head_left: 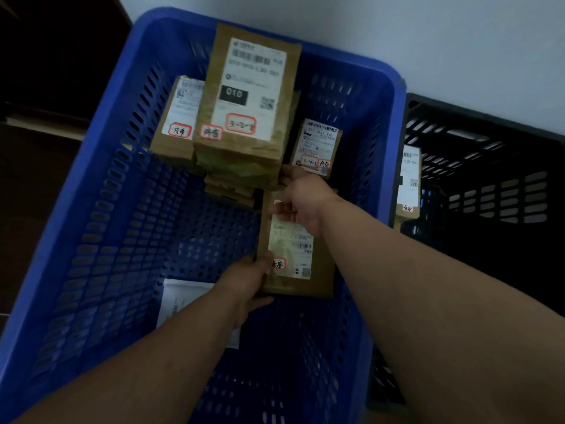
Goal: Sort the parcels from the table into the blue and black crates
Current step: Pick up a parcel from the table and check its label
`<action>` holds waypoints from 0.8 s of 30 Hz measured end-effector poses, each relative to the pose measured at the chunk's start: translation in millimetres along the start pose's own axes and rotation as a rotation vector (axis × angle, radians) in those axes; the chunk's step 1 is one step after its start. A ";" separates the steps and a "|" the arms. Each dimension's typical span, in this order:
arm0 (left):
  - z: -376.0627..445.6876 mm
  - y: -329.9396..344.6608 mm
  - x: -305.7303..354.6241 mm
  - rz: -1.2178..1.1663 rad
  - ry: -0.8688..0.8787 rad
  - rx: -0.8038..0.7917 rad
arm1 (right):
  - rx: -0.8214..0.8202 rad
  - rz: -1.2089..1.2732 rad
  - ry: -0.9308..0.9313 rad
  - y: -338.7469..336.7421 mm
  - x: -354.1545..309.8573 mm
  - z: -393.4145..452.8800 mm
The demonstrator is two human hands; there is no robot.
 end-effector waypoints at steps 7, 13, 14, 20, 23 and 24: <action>2.6 3.8 11.8 0.049 0.096 0.058 | -0.042 -0.207 -0.103 2.8 -11.2 1.8; 8.0 11.0 28.4 0.023 0.105 0.098 | 0.035 -0.435 -0.275 -6.3 -21.1 6.2; 8.9 13.0 31.6 0.009 0.088 0.104 | 0.067 -0.413 -0.270 -9.1 -20.4 5.3; 14.5 17.6 39.7 -0.016 0.079 0.146 | 0.321 -0.579 -0.276 -29.0 -12.8 -11.2; 14.4 15.2 36.1 -0.015 0.078 0.150 | 0.365 -0.799 -0.260 -30.6 -3.8 -19.6; 13.5 13.6 35.1 -0.008 0.076 0.147 | 0.355 -0.827 -0.262 -29.6 -1.2 -21.3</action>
Point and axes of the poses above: each hand's wrist, its own z-axis towards the middle knuckle, its own y-axis out of the palm, x = y × z, the point moved 9 cm from there along z, towards the middle knuckle, and after that the axes turned 8 degrees about x, right-handed, at the moved point
